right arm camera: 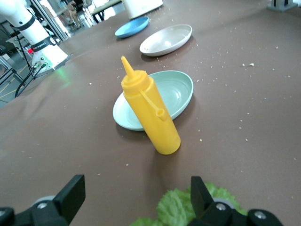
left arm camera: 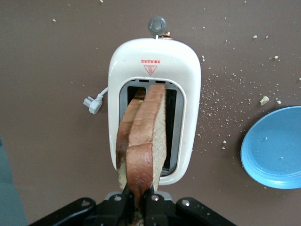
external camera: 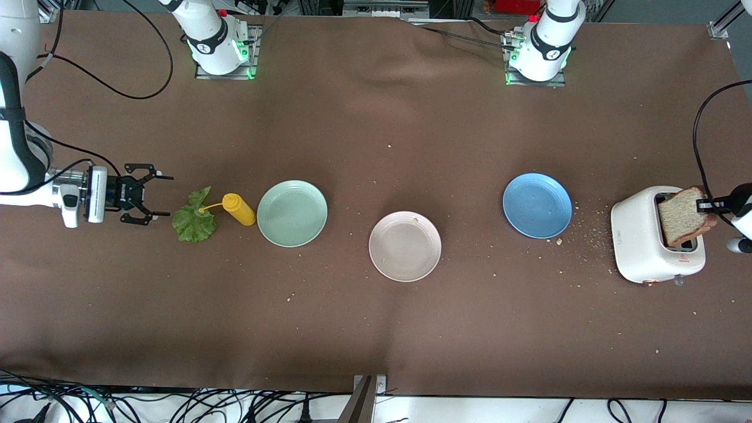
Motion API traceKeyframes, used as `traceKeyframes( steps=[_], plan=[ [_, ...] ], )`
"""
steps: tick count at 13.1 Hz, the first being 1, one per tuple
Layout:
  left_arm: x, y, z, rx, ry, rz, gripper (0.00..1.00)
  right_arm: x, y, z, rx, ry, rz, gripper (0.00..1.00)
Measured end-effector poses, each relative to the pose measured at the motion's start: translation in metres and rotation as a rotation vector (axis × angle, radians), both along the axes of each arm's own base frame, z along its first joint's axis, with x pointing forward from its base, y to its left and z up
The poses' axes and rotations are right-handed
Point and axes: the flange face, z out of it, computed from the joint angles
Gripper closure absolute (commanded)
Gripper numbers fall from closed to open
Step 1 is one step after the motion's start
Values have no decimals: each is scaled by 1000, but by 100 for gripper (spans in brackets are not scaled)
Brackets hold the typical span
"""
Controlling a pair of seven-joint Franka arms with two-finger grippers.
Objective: Make sandwich in beige plate with both arms
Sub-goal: 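Place bread on the beige plate while the right gripper grasps the bottle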
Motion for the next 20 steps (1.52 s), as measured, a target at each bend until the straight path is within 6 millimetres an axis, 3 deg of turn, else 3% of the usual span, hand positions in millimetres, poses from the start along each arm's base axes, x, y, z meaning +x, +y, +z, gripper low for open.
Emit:
traceKeyframes(
  steps=[2,3,6,9,12,13,14,15,17,20],
  plan=[
    [-3,-12,35,-20,24,2,100,-5,7,-40,85,-60,-1,1],
    [-3,-26,42,-57,37,-8,100,-7,13,-56,129,-78,-6,1],
    [6,-92,33,-241,50,-59,100,-8,50,-85,236,-112,7,1],
    [18,-176,3,-444,97,-68,100,-2,97,-89,310,-125,51,1],
    [28,-274,-73,-644,231,-39,100,2,126,-88,353,-146,82,4],
    [31,-299,-98,-733,262,-14,100,1,130,-90,365,-156,78,26],
    [35,-320,-121,-817,274,17,100,1,133,-93,375,-163,75,63],
    [40,-339,-140,-866,263,40,100,2,134,-95,379,-171,77,84],
    [44,-384,-160,-905,211,53,100,7,134,-92,379,-185,81,95],
    [41,-455,-182,-932,113,64,100,13,133,-87,377,-180,87,98]
  ],
)
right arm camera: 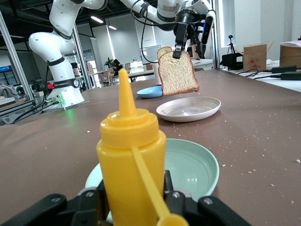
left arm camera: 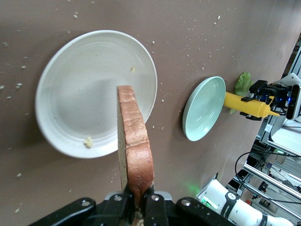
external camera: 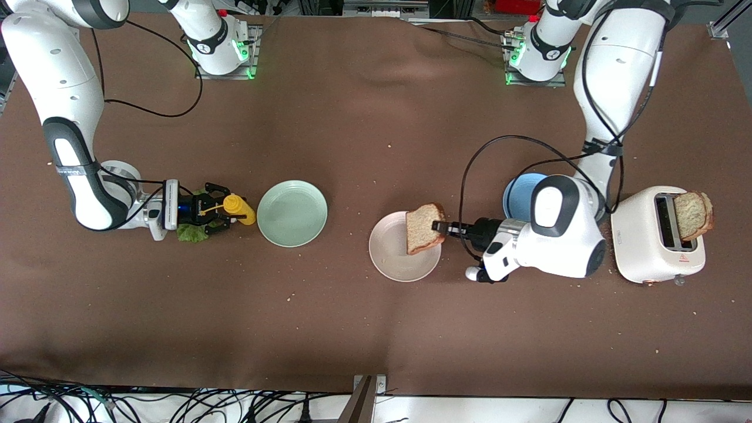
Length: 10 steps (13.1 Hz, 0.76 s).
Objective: Make sandwich in beige plate with both arms
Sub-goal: 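Place bread on the beige plate while the right gripper grasps the bottle, then lift the yellow bottle with the right gripper while the left gripper returns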
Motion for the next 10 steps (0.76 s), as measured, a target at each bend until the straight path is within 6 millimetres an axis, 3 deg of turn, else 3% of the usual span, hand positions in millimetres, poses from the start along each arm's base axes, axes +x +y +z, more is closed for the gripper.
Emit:
traceKeyframes(
  steps=[2,4,5,7,8,9,10],
  plan=[
    [-6,-28,-15,-4,-12,13,100,9,-3,12,-9,47,38,98],
    [-8,-42,-28,5,-30,35,97,21,-7,27,-23,89,63,98],
    [-8,-44,-33,10,-36,41,67,26,-8,34,-33,109,74,98],
    [-7,-41,-37,17,-35,49,37,34,-11,48,-49,152,102,98],
    [-6,-38,-43,22,-28,53,14,39,-12,56,-53,176,111,98],
    [-6,-36,-49,26,-21,56,1,44,-12,65,-60,197,122,98],
    [-6,-34,-53,30,-16,59,0,49,-12,73,-69,213,133,98]
  ],
)
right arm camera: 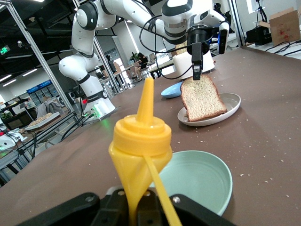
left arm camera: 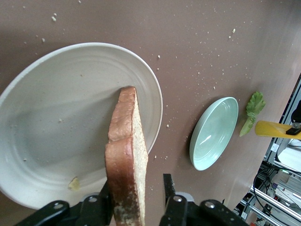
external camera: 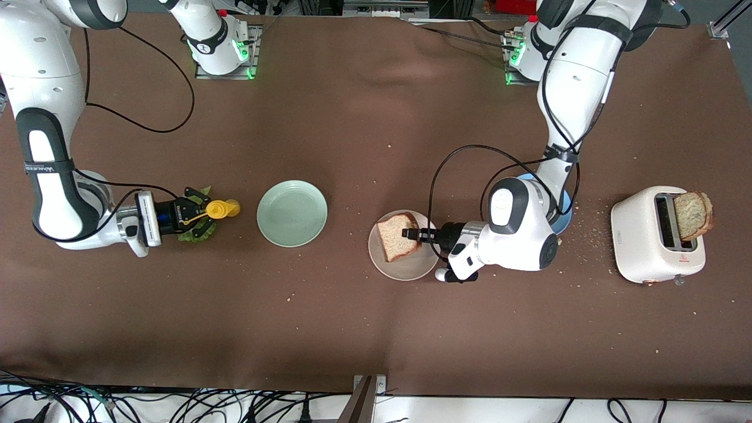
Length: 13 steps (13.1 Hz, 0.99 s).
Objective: Make sandwich in beige plate with both arms
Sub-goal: 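Lift the yellow bottle with the right gripper while the left gripper returns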
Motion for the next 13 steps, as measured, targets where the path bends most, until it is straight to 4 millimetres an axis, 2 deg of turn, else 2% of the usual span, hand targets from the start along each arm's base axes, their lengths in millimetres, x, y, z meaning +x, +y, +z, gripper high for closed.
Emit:
traceKeyframes(
  steps=[3,5,7,8,9,10,12,13],
  plan=[
    [5,13,-4,10,0,19,0,8,0,13,-12,36,4,98],
    [16,40,-5,29,-9,47,0,11,2,19,-15,57,7,98],
    [25,76,-6,117,-1,38,0,18,6,30,-24,79,12,98],
    [26,98,3,167,40,15,0,22,9,37,-31,92,11,98],
    [28,123,21,209,76,-10,0,28,13,47,-45,110,10,98],
    [29,152,47,245,97,-30,0,35,17,60,-74,132,13,98],
    [22,208,109,321,114,-69,0,51,34,96,-185,166,34,98],
    [15,230,138,372,119,-87,0,60,50,115,-262,177,47,98]
  ],
)
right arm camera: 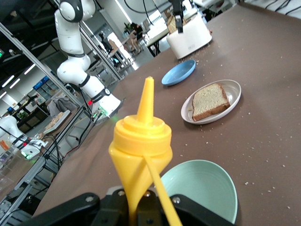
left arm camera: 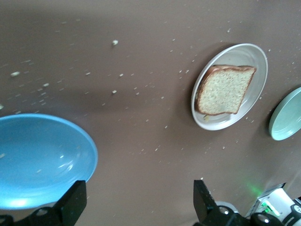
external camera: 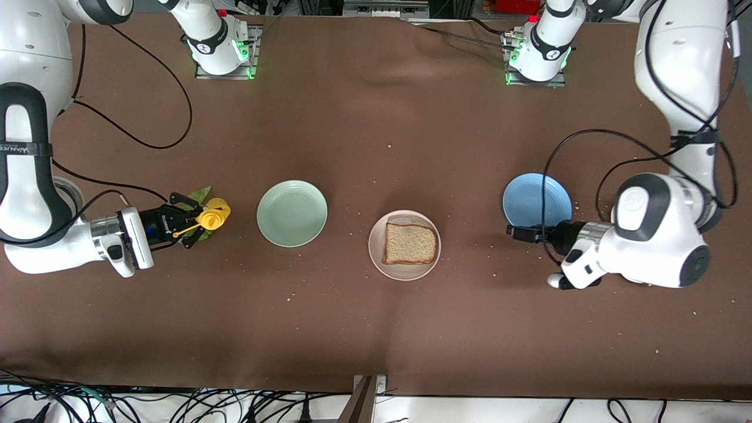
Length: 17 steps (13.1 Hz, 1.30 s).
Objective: Make sandwich in beige plate with both arms
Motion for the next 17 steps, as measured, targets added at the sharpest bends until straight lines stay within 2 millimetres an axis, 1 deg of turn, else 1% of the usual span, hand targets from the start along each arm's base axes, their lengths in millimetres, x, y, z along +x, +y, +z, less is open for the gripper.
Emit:
traceKeyframes(
  steps=[1,3,5,6,7,8,10,12,14,15,16,17],
  plan=[
    [-8,19,29,53,3,-14,0,8,20,17,-89,7,6,98],
    [-26,53,79,172,-6,-30,0,17,69,42,-265,19,0,98],
    [-36,75,115,283,-46,-34,0,15,120,53,-423,36,-4,98],
    [-39,81,127,337,-62,-41,0,12,146,54,-524,31,-13,98],
    [-41,86,133,377,-70,-46,0,9,172,53,-627,10,-24,98],
    [-42,88,134,395,-72,-48,0,2,201,52,-726,-16,-33,98],
    [-42,93,131,404,-64,-41,0,-17,256,48,-925,-61,-56,98],
    [-43,100,130,405,-58,-30,0,-39,305,47,-1128,-144,-100,98],
    [-43,106,129,405,-55,-23,0,-64,355,52,-1296,-286,-159,98],
    [-43,107,129,405,-55,-21,0,-77,380,56,-1351,-369,-186,98],
    [-43,107,129,405,-54,-21,0,-90,402,58,-1396,-448,-207,98],
    [-43,107,129,405,-54,-21,0,-102,419,59,-1432,-522,-229,98]
  ],
)
